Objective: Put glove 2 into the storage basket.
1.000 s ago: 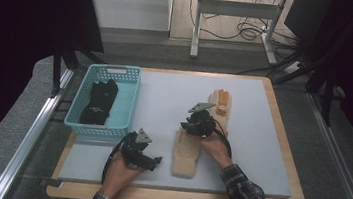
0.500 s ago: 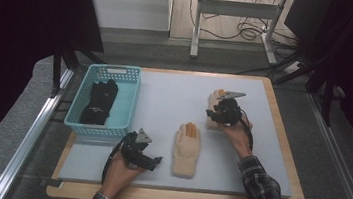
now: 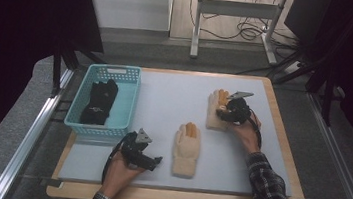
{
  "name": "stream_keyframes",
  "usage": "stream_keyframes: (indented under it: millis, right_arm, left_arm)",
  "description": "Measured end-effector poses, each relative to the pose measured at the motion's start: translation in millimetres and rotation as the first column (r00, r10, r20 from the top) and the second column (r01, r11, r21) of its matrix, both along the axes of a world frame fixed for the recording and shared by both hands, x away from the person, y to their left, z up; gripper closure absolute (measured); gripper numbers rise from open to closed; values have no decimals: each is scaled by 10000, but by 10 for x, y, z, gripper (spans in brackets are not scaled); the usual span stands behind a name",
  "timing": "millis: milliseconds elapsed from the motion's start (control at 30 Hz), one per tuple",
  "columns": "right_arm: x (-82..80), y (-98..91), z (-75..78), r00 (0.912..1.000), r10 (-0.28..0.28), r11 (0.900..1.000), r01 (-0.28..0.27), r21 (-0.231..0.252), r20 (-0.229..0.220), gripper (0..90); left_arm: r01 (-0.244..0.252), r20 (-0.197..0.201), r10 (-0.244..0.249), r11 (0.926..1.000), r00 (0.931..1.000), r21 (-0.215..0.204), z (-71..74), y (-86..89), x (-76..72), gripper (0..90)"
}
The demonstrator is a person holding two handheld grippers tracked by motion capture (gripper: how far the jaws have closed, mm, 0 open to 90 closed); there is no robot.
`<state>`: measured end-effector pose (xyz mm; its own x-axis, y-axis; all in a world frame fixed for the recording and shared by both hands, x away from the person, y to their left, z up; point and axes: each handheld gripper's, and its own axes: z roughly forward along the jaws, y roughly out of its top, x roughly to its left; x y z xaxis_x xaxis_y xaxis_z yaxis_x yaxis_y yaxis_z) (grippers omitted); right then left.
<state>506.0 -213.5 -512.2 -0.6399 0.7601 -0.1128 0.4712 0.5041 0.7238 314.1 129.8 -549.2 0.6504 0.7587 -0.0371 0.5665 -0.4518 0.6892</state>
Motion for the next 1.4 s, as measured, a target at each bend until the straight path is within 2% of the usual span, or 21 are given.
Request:
stream_keyframes:
  millis: [100,200,267,467,733,1167,1300,1400]
  right_arm:
    - [35,-45,-58,9998,153,9992,-148,371,-134,470]
    - [46,-29,-116,9996,295,9990,-293,343,-56,480]
    - [50,-26,-117,9999,107,9987,-101,503,-109,540]
    - [16,-4,-66,9998,-95,9994,101,326,-182,628]
    - [-92,-58,80,9995,-276,9962,285,828,-125,634]
    - [-558,25,478,9988,480,9895,-491,1359,114,632]
    - [-746,45,630,9976,677,9802,-687,1860,119,632]
    - [-919,94,699,9958,901,9762,-910,1968,137,631]
  left_arm:
    - [9,-4,-9,10000,10000,7,0,0,0,0]
    - [8,-3,-8,10000,10000,9,0,0,1,0]
    - [1,-2,-1,10000,10000,0,0,0,1,0]
    - [0,0,0,10000,10000,-1,0,0,0,0]
    - [0,-2,0,10000,10000,0,0,0,0,0]
    - [7,-6,-7,10000,10000,16,1,0,0,0]
    - [-1,-4,1,10000,10000,6,0,0,0,0]
    - [14,7,-14,10000,10000,35,2,1,1,0]
